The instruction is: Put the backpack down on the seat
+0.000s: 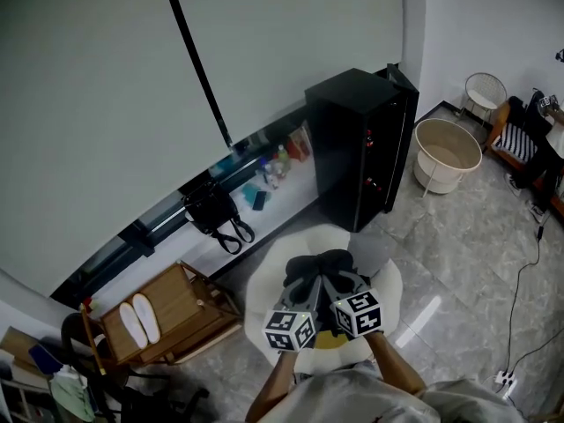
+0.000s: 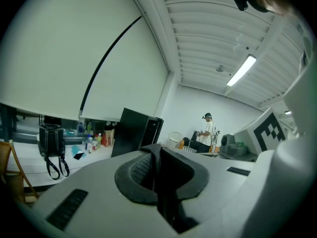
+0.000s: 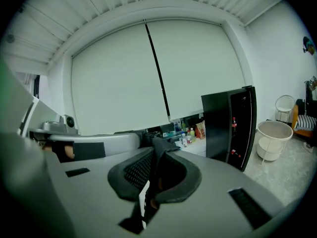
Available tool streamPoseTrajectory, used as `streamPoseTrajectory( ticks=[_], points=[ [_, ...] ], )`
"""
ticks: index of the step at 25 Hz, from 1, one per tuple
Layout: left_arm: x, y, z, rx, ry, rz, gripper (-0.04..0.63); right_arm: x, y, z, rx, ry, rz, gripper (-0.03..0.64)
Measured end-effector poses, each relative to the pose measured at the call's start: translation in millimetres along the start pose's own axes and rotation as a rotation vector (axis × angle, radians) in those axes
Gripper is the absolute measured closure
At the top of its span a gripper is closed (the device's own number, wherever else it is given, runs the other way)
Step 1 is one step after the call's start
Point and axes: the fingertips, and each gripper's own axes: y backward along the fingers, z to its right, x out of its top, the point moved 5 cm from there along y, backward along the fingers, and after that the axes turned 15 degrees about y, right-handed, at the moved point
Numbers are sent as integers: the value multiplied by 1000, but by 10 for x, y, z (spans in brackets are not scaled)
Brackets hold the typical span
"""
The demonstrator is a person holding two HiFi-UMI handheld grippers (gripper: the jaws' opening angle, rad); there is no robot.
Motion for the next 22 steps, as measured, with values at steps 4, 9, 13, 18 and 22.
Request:
streamPoseTrajectory(
  ticks=[4,9,13,18,22],
  points=[
    [-70,-132,3,12,22,-16,549,-80,-29,129,13,-11,-22,574],
    [-241,-226,-34,20,39,-56,549,-284,-36,188,30,-27,-60,574],
    [-455,-268,-104,34,70,-93,549,-527,-36,176,45,-46,-109,574],
    [-825,-234,-172,59,122,-148,549,-887,20,102,72,-76,-179,574],
    [-1210,-160,-228,85,165,-191,549,-1262,99,-8,101,-105,-237,574]
  ],
)
